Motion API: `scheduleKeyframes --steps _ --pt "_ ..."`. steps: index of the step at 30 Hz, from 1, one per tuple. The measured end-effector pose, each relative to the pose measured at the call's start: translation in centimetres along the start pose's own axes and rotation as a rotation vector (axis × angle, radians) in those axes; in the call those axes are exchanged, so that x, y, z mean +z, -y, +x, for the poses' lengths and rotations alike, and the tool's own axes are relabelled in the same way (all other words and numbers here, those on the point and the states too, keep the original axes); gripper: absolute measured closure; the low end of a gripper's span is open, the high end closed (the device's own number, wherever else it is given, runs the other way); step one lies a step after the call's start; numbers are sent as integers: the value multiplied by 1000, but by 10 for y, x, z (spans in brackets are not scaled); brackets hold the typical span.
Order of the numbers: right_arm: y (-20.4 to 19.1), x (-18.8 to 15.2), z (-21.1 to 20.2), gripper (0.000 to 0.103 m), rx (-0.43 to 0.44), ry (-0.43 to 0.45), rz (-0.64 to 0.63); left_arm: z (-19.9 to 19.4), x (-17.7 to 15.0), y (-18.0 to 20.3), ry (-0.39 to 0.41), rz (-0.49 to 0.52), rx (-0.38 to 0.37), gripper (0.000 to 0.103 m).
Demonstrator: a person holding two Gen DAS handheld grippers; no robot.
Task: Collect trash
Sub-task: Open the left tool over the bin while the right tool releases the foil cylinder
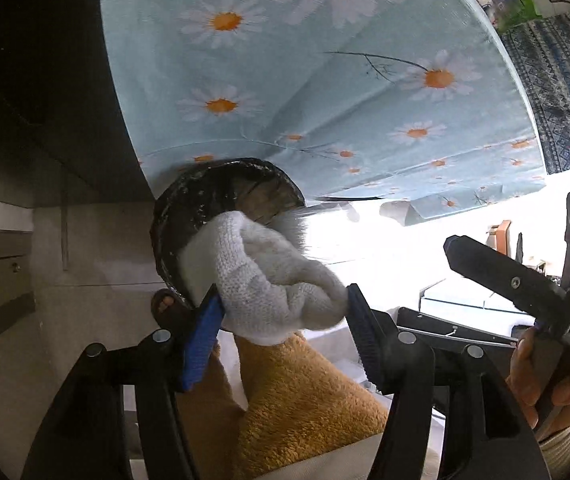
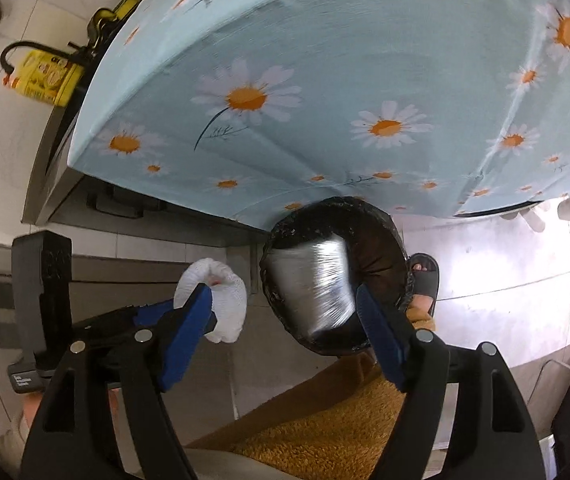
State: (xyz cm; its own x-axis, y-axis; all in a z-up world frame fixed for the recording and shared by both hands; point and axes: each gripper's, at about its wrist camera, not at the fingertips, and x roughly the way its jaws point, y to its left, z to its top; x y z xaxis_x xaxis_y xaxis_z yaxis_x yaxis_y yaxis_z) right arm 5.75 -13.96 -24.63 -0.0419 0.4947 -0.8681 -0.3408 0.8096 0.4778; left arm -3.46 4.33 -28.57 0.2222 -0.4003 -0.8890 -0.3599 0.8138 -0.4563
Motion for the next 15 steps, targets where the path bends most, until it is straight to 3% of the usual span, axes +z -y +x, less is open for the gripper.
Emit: scheduleKeyframes --steps 15 --pt "11 3 -25 28 3 45 31 -18 10 13 38 16 8 44"
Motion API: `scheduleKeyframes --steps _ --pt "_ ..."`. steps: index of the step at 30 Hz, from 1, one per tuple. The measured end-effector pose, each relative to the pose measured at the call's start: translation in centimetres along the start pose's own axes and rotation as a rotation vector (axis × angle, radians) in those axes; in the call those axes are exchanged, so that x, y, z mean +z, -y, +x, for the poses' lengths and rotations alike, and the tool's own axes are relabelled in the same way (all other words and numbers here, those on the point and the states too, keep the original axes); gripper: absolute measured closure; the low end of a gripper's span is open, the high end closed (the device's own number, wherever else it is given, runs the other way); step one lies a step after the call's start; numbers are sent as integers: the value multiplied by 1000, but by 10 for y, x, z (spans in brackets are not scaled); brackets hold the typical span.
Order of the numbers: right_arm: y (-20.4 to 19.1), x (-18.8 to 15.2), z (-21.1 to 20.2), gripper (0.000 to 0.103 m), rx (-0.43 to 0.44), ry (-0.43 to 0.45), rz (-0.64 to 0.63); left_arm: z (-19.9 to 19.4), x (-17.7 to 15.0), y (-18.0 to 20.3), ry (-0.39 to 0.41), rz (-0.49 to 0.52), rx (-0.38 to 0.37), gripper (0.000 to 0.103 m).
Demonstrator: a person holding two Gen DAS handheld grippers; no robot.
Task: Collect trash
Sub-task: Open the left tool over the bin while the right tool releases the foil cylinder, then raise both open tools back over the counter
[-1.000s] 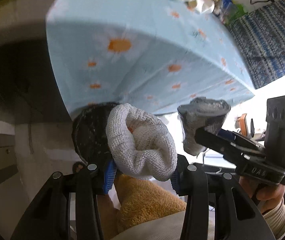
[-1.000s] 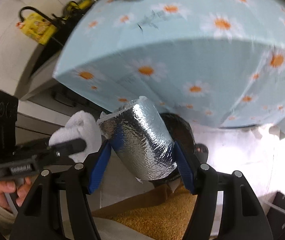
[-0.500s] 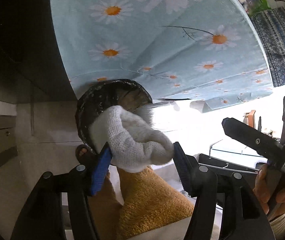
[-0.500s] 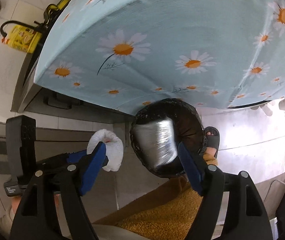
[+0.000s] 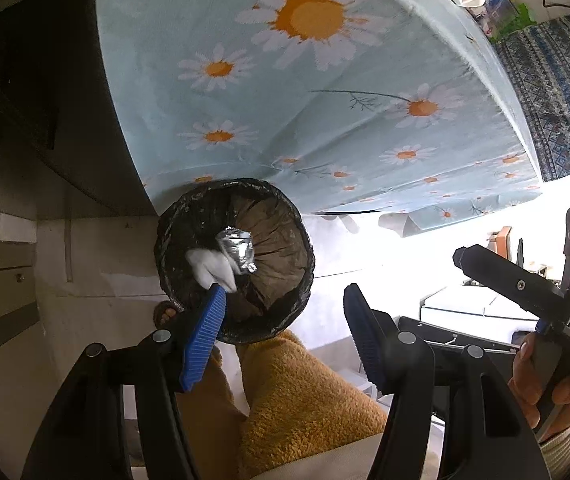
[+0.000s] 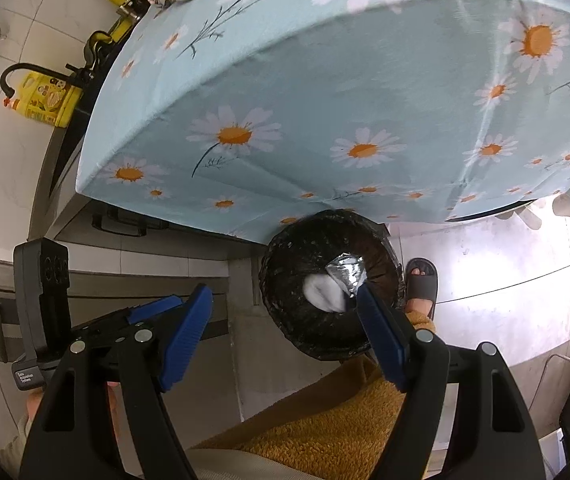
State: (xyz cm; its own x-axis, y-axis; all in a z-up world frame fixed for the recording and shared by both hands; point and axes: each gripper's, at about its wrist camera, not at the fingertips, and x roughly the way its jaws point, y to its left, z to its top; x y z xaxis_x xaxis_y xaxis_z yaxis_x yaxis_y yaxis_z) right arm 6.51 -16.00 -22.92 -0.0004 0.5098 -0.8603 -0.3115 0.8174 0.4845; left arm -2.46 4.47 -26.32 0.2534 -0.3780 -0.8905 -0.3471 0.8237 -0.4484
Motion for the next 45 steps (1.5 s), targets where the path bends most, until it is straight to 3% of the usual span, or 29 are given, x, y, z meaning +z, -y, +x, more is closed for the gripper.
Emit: scheduleKeyframes --steps 7,17,29,32,37,45 --pt "-4 0 -17 28 -14 38 2 -20 7 9 45 29 -12 44" --pt "-34 4 -57 28 -23 143 -56 -77 12 22 169 73 -38 44" --pt "-62 3 -100 22 -101 281 -107 -129 19 23 255 121 -91 44" --pt "-65 8 -112 20 -125 307 -126 -140 24 25 281 128 -86 28" --pt "-67 32 -127 19 -147 344 -167 -153 37 30 324 123 -97 28" --pt "-74 100 -148 12 -137 390 -295 -160 71 46 387 95 -60 28"
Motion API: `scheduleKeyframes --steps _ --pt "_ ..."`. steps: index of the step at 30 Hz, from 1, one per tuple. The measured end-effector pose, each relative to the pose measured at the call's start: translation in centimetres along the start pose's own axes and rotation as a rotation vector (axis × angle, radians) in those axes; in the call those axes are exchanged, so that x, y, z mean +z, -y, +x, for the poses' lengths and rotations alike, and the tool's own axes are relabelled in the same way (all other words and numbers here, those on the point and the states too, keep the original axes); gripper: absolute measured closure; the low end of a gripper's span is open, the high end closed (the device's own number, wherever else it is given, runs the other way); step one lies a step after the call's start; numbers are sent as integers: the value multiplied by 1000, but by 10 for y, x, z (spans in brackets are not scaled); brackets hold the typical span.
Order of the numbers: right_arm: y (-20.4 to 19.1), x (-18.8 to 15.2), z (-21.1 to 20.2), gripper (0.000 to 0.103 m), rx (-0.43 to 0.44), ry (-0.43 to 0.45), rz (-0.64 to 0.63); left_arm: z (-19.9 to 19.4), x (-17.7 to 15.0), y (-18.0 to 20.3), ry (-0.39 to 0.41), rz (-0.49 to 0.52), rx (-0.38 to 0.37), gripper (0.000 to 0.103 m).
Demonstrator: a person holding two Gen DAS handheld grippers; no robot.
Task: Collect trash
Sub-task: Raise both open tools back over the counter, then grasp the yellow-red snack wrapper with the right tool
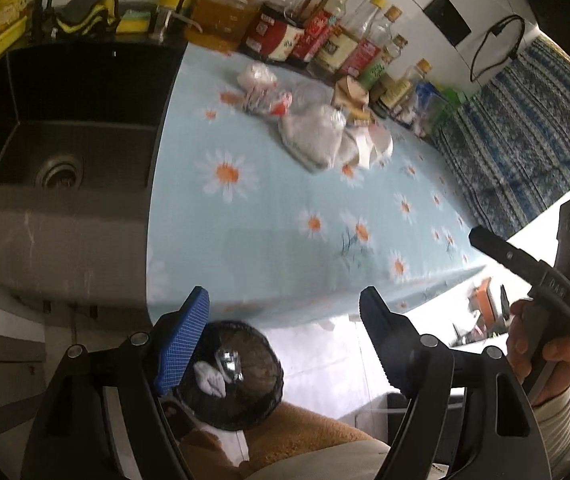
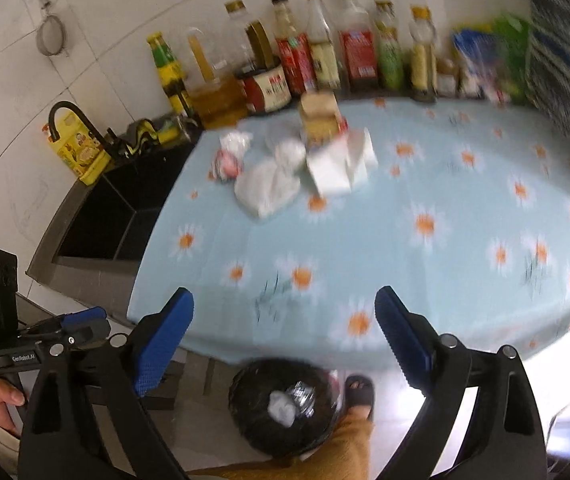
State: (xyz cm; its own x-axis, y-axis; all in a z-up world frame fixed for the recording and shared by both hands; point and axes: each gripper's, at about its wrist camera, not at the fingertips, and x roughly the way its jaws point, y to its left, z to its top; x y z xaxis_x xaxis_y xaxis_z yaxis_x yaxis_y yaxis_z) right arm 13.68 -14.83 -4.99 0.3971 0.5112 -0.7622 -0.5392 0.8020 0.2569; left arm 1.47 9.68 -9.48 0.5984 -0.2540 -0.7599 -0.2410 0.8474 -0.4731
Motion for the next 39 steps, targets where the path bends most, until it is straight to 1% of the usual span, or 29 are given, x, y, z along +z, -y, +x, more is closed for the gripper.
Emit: scheduleKeyframes --steps 3,6,8,11,14,16,19,20,22,24,25,27,30,31,32,34,36,39 --pt "7 32 8 12 20 13 -79 8 16 7 20 -32 16 28" --pt "17 60 19 12 45 20 -146 18 30 15 30 -43 48 28" --pt "25 78 27 12 73 22 -182 25 41 19 40 -72 60 28" --pt "37 101 41 12 126 23 -246 32 53 25 57 -99 90 28" --pt "46 123 57 12 213 27 -345 41 63 29 67 -149 115 28" --pt "51 135 73 12 273 3 -417 48 66 33 70 -176 126 28" --pt "55 148 92 13 305 -17 -491 55 68 37 71 -204 153 28" --pt "58 155 103 13 343 -40 -504 58 68 37 69 -221 159 28" --pt "62 165 123 15 385 -87 -522 61 68 37 68 -245 176 28" --pt "64 168 139 17 384 -124 -563 64 66 38 75 -273 196 28" --pt "65 170 151 18 368 -146 -591 67 65 38 74 -288 203 28" --pt "71 171 164 18 369 -163 -584 73 61 39 61 -320 207 28" --pt "79 173 174 18 396 -179 -576 77 57 43 51 -327 229 28" --pt "80 173 177 20 402 -184 -578 78 55 43 49 -334 234 28" --pt "82 173 179 25 410 -189 -576 79 55 43 47 -340 238 28" --pt "84 173 186 32 434 -215 -563 81 54 42 46 -351 250 28" --pt "85 173 191 32 439 -230 -552 81 54 44 50 -358 253 28" --pt "91 176 198 38 485 -254 -492 83 54 47 53 -358 257 28"
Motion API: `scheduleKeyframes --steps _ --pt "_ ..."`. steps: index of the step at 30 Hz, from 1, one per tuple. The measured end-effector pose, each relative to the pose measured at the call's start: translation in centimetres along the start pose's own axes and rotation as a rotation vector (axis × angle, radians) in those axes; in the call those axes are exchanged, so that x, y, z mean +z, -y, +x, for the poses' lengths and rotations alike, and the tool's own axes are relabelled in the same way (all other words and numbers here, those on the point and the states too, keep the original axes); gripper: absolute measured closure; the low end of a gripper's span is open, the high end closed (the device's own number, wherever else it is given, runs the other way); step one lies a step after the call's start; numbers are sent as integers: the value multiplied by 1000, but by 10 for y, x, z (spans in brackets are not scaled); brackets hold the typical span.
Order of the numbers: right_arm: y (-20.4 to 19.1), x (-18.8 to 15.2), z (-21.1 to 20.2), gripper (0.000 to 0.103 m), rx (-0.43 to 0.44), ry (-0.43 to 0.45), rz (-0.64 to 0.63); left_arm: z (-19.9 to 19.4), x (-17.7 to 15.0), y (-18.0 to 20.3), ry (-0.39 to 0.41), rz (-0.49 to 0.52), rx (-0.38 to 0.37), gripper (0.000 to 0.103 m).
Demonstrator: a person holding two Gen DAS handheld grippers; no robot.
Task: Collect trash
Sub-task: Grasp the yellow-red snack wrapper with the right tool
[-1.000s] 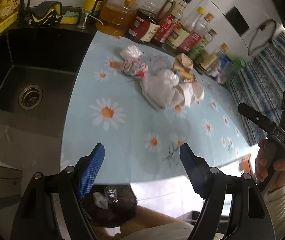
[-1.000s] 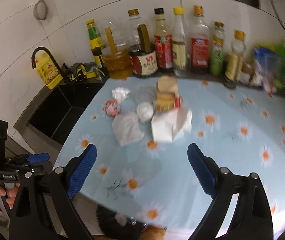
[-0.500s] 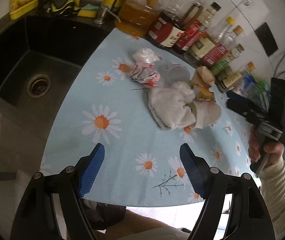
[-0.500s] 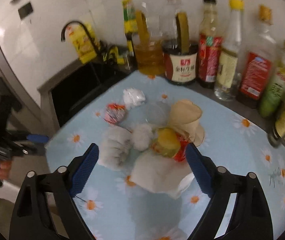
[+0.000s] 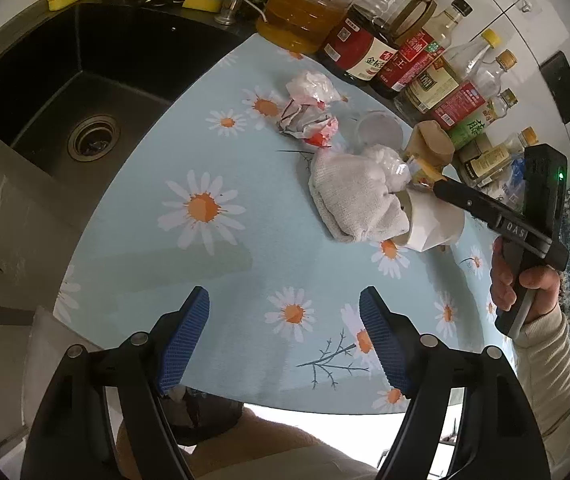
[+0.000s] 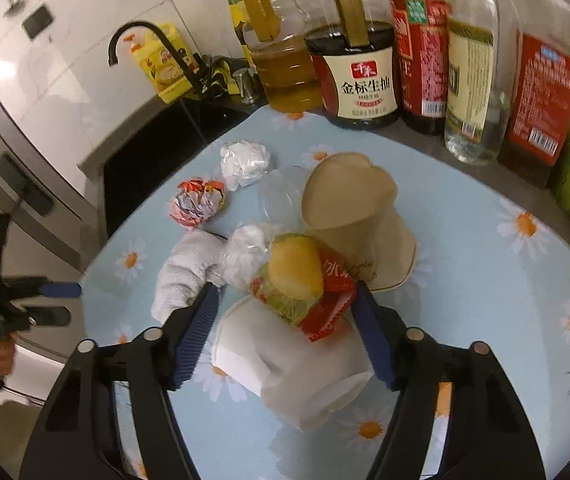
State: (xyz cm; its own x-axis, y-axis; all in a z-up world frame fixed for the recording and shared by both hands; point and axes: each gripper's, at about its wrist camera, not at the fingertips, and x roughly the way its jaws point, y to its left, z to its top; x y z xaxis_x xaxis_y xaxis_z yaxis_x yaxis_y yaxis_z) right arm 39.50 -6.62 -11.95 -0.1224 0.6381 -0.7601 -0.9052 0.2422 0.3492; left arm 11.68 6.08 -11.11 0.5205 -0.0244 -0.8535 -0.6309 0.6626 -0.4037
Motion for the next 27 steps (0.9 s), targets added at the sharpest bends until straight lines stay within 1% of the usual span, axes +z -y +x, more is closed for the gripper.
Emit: scheduleKeyframes --steps 2,4,5,6,7,8,14,19,27 --pt "5 1 0 44 28 4 32 2 -1 1 -5 0 5 28" --pt "10 3 -1 48 45 9 60 3 -1 0 -4 -9 14 28" --pt "13 3 -1 55 51 12 77 3 -1 -2 -3 -18 13 28" --pt "14 4 0 60 55 11 83 3 -1 -2 -2 -23 14 28" --pt "15 4 0 69 58 8 88 3 -1 -3 -1 -28 14 28" --pt "16 4 1 70 55 2 93 4 -1 -2 -2 -29 12 28" --pt "14 3 -3 73 71 16 76 10 3 7 -13 -13 1 28" --pt "8 2 -17 74 93 52 59 19 11 19 -25 13 -3 28" --pt "5 -11 -48 74 104 113 87 37 30 48 -54 101 10 28"
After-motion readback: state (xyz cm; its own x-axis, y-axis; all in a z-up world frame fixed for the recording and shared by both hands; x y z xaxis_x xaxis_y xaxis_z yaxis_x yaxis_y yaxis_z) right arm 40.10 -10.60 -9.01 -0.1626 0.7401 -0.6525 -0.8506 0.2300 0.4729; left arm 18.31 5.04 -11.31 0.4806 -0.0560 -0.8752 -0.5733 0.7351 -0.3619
